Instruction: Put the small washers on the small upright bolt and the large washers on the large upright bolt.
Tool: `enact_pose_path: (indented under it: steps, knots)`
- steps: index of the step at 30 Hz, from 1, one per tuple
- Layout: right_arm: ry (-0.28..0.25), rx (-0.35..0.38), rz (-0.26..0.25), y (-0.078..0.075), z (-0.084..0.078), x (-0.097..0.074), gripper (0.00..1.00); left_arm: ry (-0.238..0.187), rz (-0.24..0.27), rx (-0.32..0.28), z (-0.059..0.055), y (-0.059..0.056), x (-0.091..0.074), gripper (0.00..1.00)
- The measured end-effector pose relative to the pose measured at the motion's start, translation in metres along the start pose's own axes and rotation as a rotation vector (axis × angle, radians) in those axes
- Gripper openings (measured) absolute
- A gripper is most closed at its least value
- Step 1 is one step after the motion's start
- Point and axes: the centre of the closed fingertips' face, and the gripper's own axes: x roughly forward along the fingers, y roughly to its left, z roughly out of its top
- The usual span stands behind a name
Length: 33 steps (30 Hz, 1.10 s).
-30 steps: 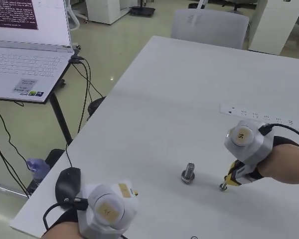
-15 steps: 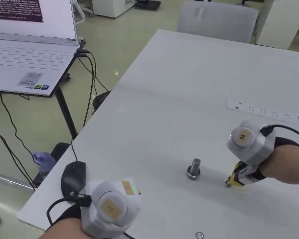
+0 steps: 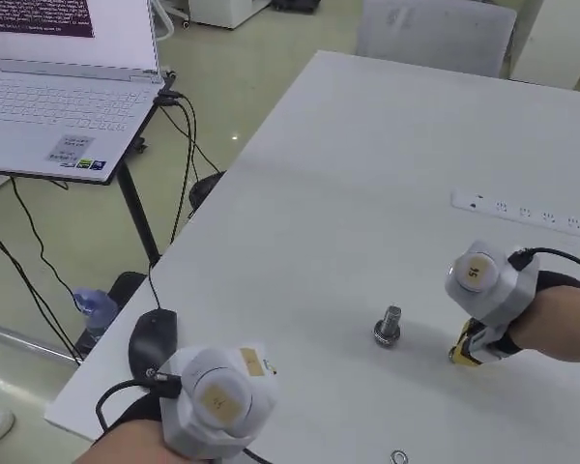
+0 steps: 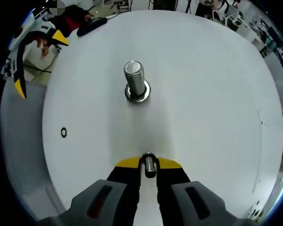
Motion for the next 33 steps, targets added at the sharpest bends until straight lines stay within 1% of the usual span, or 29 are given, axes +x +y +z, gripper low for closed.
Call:
enact_pose_path:
  steps: [5, 10, 15, 20, 22, 26, 33]
  knots:
    - [0.003, -0.009, -0.007, 0.0002, 0.0012, 0.0001, 0.13, 0.004, -0.006, 0.0, -0.0012, -0.0006, 0.0004, 0.87]
    - [0.009, -0.02, -0.013, 0.001, 0.0018, -0.0004, 0.13, 0.002, -0.012, 0.001, 0.0006, -0.0006, 0.0017, 0.86]
    - [0.007, -0.018, -0.014, 0.0008, 0.0025, -0.0003, 0.13, 0.0, -0.011, 0.003, 0.0021, 0.0009, 0.0021, 0.86]
    - [0.004, -0.006, -0.01, 0.001, 0.0029, 0.0, 0.14, 0.001, -0.02, -0.003, 0.0007, -0.001, 0.0028, 0.86]
    - [0.009, -0.015, -0.011, 0.0015, 0.0022, 0.0001, 0.14, 0.006, -0.02, 0.002, -0.0007, -0.0011, 0.0041, 0.86]
    - [0.009, -0.009, -0.01, 0.0019, 0.0011, 0.0007, 0.19, 0.001, -0.021, 0.002, 0.0014, -0.003, 0.0041, 0.86]
    - [-0.012, -0.002, -0.012, 0.0011, 0.0033, -0.0026, 0.21, 0.0, -0.017, 0.002, 0.0016, -0.0028, 0.0029, 0.85]
